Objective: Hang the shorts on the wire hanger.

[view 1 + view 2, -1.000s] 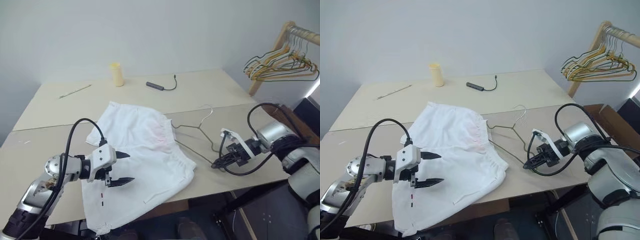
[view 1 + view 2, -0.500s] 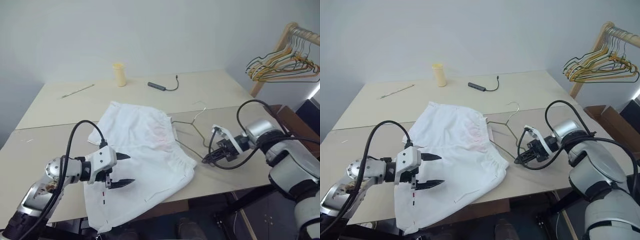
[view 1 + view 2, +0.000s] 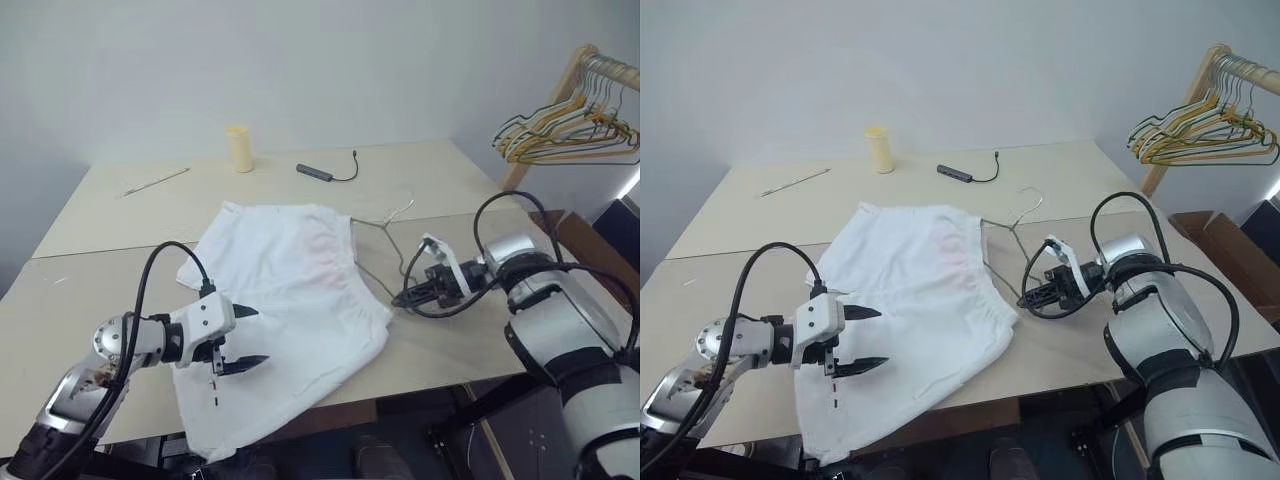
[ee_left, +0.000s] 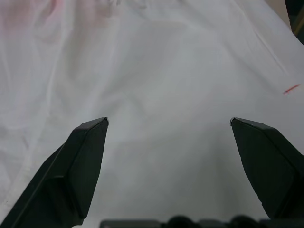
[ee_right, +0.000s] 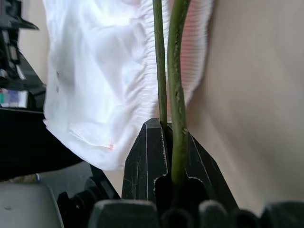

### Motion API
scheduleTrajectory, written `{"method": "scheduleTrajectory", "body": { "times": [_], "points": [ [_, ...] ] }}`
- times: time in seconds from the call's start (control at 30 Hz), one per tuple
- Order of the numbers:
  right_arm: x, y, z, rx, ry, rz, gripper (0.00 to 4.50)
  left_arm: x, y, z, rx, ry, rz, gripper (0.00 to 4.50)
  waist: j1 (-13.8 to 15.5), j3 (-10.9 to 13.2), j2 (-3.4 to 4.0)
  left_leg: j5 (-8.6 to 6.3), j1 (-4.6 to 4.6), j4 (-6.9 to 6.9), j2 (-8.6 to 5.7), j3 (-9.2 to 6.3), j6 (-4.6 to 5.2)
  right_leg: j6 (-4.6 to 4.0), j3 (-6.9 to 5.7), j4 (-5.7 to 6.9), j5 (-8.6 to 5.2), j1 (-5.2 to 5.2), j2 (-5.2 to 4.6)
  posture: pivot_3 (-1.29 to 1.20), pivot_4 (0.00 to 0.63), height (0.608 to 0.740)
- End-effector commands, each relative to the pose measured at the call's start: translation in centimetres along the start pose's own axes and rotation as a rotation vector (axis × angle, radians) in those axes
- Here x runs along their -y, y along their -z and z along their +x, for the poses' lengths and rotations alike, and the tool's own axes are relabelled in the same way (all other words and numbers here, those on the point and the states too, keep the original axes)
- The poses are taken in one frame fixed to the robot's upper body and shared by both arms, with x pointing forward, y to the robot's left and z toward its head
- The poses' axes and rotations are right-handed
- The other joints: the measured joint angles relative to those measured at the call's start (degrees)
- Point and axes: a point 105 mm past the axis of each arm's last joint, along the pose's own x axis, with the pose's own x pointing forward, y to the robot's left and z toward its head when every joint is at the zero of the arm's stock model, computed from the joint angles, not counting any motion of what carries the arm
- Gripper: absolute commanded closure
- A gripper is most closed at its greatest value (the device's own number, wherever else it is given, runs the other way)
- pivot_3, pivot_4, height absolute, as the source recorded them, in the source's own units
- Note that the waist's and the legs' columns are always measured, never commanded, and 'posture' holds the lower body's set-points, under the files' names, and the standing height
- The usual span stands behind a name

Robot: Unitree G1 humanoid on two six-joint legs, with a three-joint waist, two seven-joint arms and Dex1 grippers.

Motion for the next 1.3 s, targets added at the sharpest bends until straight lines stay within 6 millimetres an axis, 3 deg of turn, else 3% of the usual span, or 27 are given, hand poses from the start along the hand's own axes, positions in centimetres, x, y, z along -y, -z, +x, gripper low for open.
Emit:
{"method": "scheduleTrajectory", "body": {
  "times": [0.03,0.17,0.33,0.43,0.57,0.73,0.83,1.17,1.3],
  "points": [
    [-0.3,-1.4,-0.1,0.035,0.022,-0.116,4.5,-0.2,-0.9,0.0,0.028,-0.013,0.037,0.03,0.0,0.0,0.0,0.0,0.0,0.0,0.0,0.0,0.0,0.0,0.0,0.0,0.0,0.0,0.0,-0.04,0.0,0.74],
    [0.5,-2.4,0.1,0.036,0.138,-0.347,4.5,-1.6,-1.1,-0.1,0.024,-0.072,0.061,0.03,-0.1,0.0,0.0,0.0,0.0,0.0,0.0,0.0,0.0,0.0,0.01,0.0,0.0,0.0,0.0,-0.05,0.0,0.74],
    [-0.1,-3.8,-0.3,0.044,0.219,-0.542,4.5,-6.8,-2.9,-0.6,0.078,-0.3,0.132,0.03,-0.1,0.0,0.0,0.01,0.0,0.01,-0.05,-0.01,-0.02,0.01,0.01,0.02,0.01,0.02,-0.05,-0.08,0.0,0.74],
    [-1.5,-4.4,-0.4,0.029,0.262,-0.699,4.5,-10.8,-6.7,-1.9,0.208,-0.434,0.148,0.03,-0.1,0.0,-0.01,0.02,-0.06,0.02,-0.09,-0.07,-0.03,0.02,-0.03,0.0,0.02,0.01,-0.1,-0.1,0.0,0.74],
    [-3.8,-4.7,-0.2,0.015,0.285,-0.85,4.5,-13.4,-10.6,-3.3,0.294,-0.43,0.208,0.03,-0.7,0.0,-0.01,0.02,-0.28,0.05,-0.14,-0.15,-0.04,0.07,-0.08,-0.07,0.04,-0.12,-0.14,-0.1,0.0,0.74],
    [-6.4,-4.8,0.8,0.006,0.306,-0.978,4.5,-13.7,-14.3,-4.3,0.343,-0.234,0.31,0.03,-1.9,0.0,-0.02,0.06,-0.93,0.22,-0.3,-0.23,-0.08,0.13,-0.08,0.09,0.07,-0.81,-0.23,-0.12,0.0,0.74],
    [-7.3,-4.7,1.3,-0.008,0.321,-1.032,4.5,-13.0,-13.9,-4.6,0.248,-0.062,0.374,0.03,-3.0,0.0,-0.01,0.06,-1.19,0.41,-0.3,-0.26,-0.09,0.14,-0.08,0.17,0.09,-1.04,-0.22,-0.13,0.0,0.74],
    [-8.9,-3.8,2.5,-0.054,0.314,-1.135,4.5,-13.8,-13.1,-5.2,0.025,0.136,0.41,0.03,-3.6,0.0,-0.01,0.05,-1.29,0.69,-0.3,-0.26,-0.05,0.27,-0.1,0.18,0.12,-0.98,-0.19,-0.13,0.0,0.74],
    [-9.3,-3.5,2.7,-0.073,0.306,-1.166,4.5,-13.6,-11.8,-4.7,-0.047,0.182,0.395,0.03,-3.5,0.0,-0.01,0.02,-1.4,0.71,-0.29,-0.29,-0.01,0.28,-0.1,0.16,0.13,-1.05,-0.2,-0.13,0.0,0.74]
  ]
}}
